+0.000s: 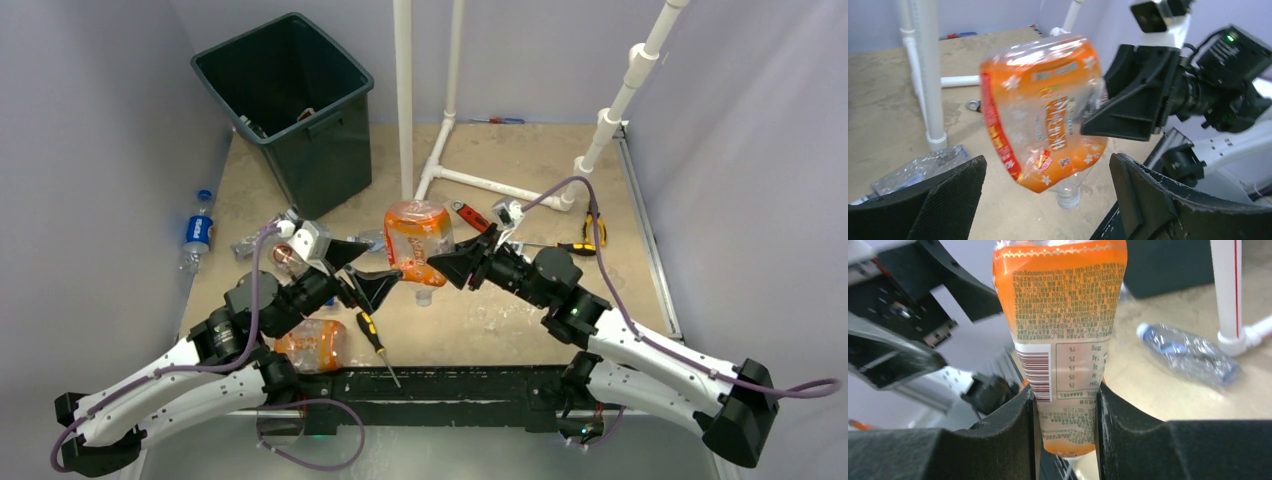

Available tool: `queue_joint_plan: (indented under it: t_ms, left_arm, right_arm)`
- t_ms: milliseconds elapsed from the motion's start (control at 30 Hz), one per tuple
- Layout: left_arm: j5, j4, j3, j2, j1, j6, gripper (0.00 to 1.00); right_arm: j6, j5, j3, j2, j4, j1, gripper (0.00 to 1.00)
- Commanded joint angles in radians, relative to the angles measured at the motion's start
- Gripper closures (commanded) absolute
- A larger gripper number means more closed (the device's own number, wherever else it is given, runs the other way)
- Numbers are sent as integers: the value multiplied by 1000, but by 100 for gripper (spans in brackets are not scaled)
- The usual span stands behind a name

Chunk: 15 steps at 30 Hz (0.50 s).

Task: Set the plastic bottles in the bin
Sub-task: Pick up the plastic bottle at the center of the board, then place the plastic bottle in the trash bin.

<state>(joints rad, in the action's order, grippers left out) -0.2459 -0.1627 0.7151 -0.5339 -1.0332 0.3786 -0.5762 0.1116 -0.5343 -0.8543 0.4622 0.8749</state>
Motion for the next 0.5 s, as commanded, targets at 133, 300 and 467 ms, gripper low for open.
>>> queue_joint_plan:
  t_ms: [133,300,467]
  left_arm:
    - [232,110,49,-2,2,-141,5]
    - [236,4,154,-26,2,-229,3]
    - [368,-236,384,-151,2,-349,4]
  right_arm:
    - [231,157,-195,71,-507,1,100]
    - [293,204,-302,93,-682,1,100]
    - [375,319,-404,57,-835,1,100]
